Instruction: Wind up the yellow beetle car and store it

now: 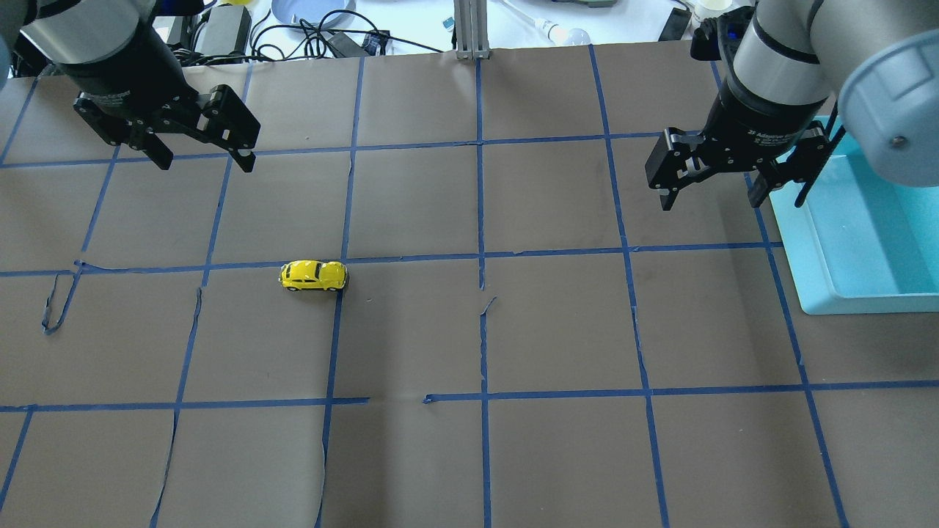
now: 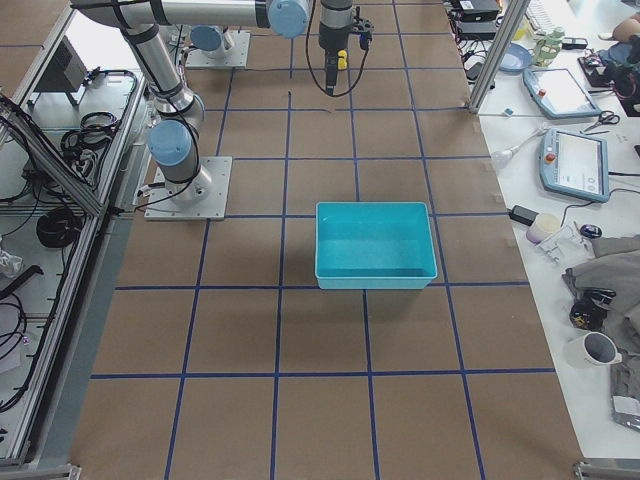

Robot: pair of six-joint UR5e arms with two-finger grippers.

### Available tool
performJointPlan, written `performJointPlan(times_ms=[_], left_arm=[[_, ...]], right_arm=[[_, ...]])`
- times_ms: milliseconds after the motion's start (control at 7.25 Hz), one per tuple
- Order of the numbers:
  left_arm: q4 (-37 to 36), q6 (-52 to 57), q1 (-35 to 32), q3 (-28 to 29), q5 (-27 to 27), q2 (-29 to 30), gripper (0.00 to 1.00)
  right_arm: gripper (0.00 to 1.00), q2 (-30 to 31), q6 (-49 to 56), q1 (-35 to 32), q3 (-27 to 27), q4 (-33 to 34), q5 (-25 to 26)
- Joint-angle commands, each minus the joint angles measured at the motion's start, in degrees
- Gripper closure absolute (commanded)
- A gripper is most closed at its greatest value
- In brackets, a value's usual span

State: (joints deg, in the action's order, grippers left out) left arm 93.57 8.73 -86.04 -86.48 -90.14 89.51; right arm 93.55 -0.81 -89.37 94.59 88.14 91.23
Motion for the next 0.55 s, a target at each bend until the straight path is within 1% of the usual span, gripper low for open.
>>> performJointPlan(times_ms=[0, 414], left_arm=[[-0.1, 0.7, 0.0, -0.7, -0.2, -0.5, 0.0], [0.0, 0.0, 0.0, -0.7, -0.4, -0.7, 0.0]], right_arm=[[0.0, 0.1, 0.1, 0.0, 0.2, -0.3, -0.4], [0.0, 0.3, 0.1, -0.1, 0.2, -0.3, -0.5]])
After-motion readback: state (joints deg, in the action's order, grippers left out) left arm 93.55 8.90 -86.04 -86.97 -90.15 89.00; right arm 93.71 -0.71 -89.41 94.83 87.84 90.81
